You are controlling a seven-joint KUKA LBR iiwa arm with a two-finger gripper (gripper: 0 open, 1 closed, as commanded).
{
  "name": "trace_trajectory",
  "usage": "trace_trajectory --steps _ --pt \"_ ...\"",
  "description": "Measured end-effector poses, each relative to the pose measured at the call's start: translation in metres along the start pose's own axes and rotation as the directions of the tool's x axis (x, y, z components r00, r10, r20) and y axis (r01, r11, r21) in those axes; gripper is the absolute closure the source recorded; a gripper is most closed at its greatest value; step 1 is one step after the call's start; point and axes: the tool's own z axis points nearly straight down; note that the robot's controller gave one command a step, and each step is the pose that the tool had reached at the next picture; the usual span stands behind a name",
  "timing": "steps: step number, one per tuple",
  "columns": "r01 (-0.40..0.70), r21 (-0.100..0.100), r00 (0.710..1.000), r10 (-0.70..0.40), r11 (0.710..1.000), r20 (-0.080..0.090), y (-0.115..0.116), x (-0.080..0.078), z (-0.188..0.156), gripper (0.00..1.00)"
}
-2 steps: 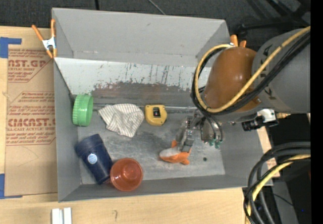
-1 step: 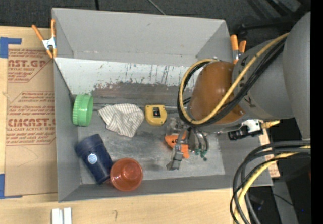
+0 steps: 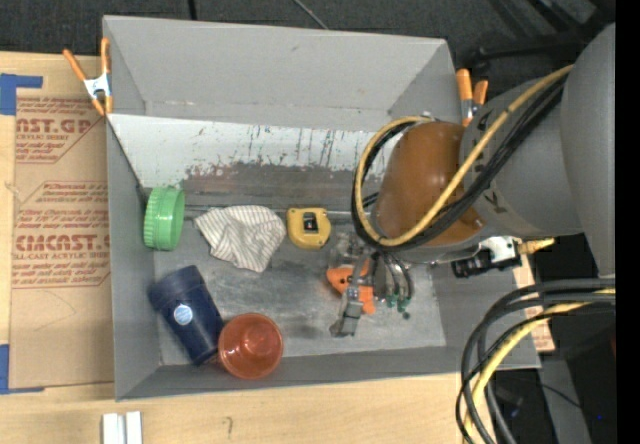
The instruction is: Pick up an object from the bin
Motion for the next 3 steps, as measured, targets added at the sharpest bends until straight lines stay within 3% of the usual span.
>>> trace_trajectory --steps 1,2,3 --pt "0.058 -0.001 0.998 -0.058 0.998 0.002 -0.031 -0.013 0.025 0.0" --pt "0.054 -0.001 0.999 -0.054 0.999 0.002 -0.046 -0.031 0.042 0.0" --pt "-0.009 -0.001 1.0 0.009 1.0 0.003 -0.072 -0.027 0.041 1.0"
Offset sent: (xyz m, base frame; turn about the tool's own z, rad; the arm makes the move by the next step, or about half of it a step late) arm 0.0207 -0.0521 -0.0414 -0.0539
